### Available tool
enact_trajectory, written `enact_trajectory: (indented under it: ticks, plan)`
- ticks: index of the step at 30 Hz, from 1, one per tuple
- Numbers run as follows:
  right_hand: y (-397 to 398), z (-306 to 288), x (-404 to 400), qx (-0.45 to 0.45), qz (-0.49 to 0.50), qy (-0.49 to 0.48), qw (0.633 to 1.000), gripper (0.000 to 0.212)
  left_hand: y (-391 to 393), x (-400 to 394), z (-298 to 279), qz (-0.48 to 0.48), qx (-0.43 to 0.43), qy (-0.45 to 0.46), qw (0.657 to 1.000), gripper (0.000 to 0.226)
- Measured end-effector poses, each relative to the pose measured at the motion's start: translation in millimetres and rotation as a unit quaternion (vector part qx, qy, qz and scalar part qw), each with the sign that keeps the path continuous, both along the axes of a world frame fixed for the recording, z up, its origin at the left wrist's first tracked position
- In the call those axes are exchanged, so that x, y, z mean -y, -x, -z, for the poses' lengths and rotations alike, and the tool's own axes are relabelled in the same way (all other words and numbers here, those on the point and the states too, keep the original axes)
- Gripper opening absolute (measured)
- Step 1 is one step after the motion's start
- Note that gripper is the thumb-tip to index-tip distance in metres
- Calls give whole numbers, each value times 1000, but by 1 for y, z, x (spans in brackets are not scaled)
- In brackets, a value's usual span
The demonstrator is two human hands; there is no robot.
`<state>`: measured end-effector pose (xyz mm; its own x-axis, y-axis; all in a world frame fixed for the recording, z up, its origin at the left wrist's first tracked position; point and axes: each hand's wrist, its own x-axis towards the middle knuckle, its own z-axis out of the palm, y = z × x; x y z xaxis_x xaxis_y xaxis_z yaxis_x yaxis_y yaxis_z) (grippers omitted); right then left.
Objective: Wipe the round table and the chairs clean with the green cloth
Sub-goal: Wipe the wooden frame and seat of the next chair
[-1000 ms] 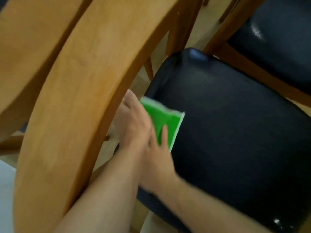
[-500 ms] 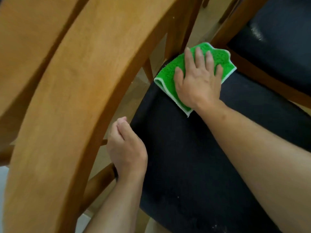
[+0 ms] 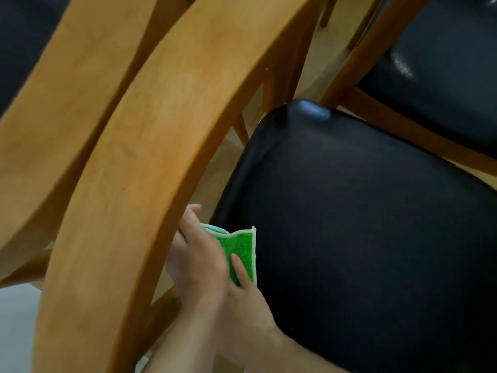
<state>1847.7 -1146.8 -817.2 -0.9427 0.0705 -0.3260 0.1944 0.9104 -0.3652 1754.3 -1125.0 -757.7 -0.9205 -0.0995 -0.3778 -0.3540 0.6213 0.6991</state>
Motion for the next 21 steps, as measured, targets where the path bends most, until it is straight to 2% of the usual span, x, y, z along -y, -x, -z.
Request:
enact_trajectory:
  ticks: [2,4,8,12,16,18,21]
  plan:
    - [4,0,-21,-8,-24,35,999,61,1,-1,3,-6,5,-6,1000,31]
    - [16,4,-57,-16,-4,21,1000,65,3,-3,7,-12,11,-5,1000,31]
    - [39,15,-152,-23,155,-89,984,65,4,-4,15,-31,-4,-31,999,35]
    - [52,18,-207,-8,276,-115,954,67,4,-3,11,-58,15,-61,996,34]
    - [60,17,-163,20,340,-120,933,67,7,-7,6,-72,25,-79,994,32]
    - [43,15,-114,10,293,-118,949,67,7,-8,6,-57,20,-89,994,33]
    - [-12,8,-39,2,169,-74,983,66,3,-4,7,-19,9,-75,997,35]
